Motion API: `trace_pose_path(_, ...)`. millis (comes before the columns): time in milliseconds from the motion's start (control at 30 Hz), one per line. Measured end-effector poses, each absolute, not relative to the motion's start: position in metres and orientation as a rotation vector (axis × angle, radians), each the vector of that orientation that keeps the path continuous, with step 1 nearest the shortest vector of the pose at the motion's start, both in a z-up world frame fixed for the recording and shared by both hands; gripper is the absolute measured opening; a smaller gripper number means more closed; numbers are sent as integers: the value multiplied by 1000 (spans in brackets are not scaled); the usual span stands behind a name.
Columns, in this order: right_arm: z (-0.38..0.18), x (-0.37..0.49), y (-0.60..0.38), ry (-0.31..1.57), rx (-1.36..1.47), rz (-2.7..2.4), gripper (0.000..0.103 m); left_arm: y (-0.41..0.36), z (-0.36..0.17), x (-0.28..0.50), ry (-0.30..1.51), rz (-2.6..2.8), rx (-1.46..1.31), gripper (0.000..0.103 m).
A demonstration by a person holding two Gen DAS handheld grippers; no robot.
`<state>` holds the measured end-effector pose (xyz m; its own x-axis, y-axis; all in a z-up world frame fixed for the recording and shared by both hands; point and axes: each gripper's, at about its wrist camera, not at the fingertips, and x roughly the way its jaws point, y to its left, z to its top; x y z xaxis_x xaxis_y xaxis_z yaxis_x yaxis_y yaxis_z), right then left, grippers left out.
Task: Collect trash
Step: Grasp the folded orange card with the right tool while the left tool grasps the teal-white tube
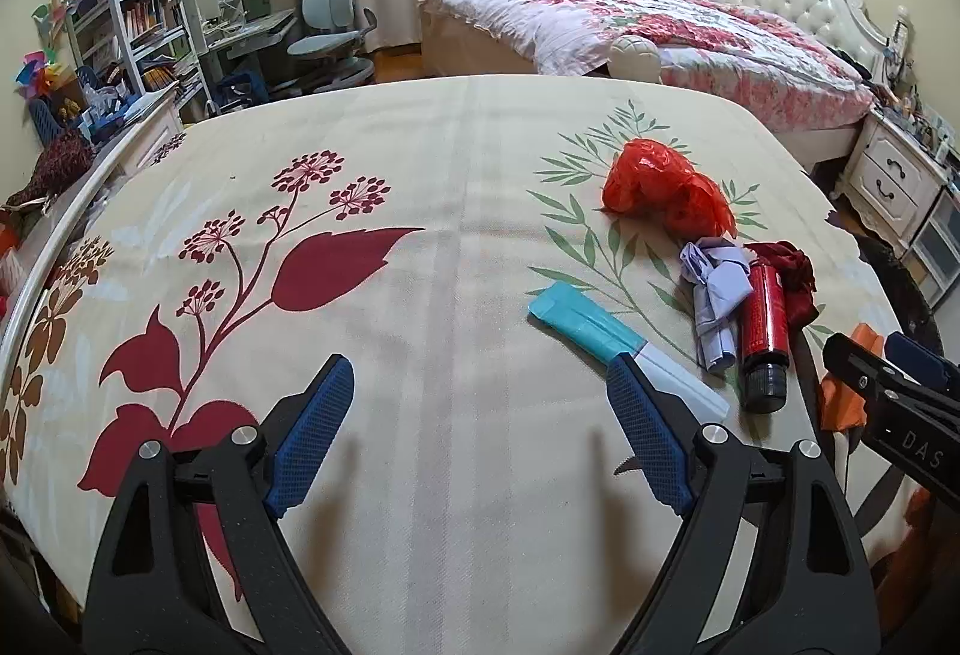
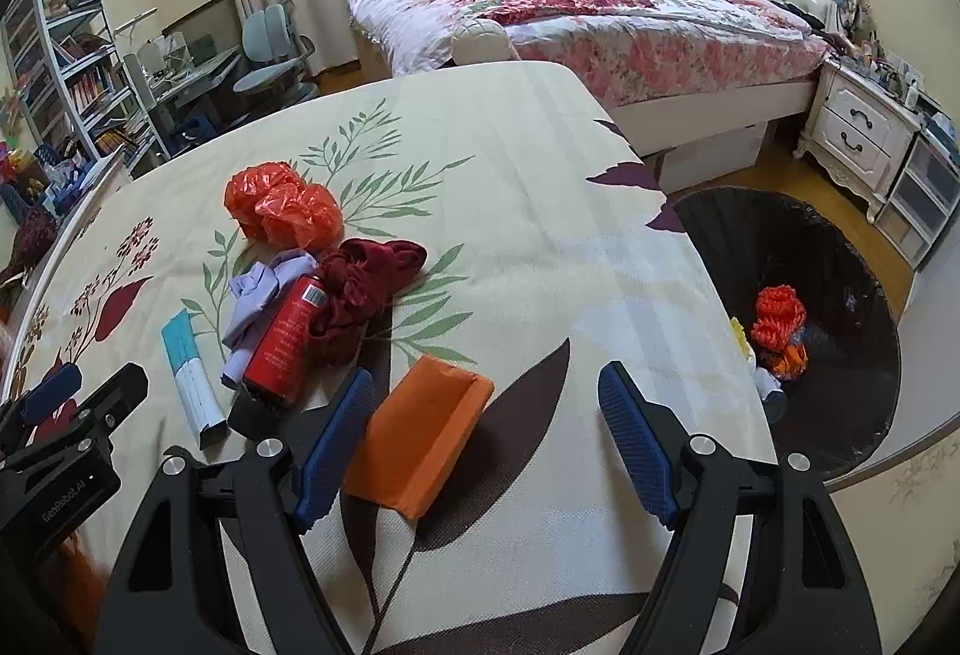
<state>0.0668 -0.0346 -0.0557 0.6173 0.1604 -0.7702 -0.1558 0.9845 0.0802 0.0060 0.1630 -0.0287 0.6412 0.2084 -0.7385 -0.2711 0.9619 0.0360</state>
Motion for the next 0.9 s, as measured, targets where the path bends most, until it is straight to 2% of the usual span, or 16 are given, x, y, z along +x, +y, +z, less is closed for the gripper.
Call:
trace_pose_path(567,-57,46,-36,909,-4,187,75,164,-28,0,831,268,-98,84)
trace_pose_path(900,-58,42,-38,923,6,209,37,160,-28,-2,834,259,-102,84)
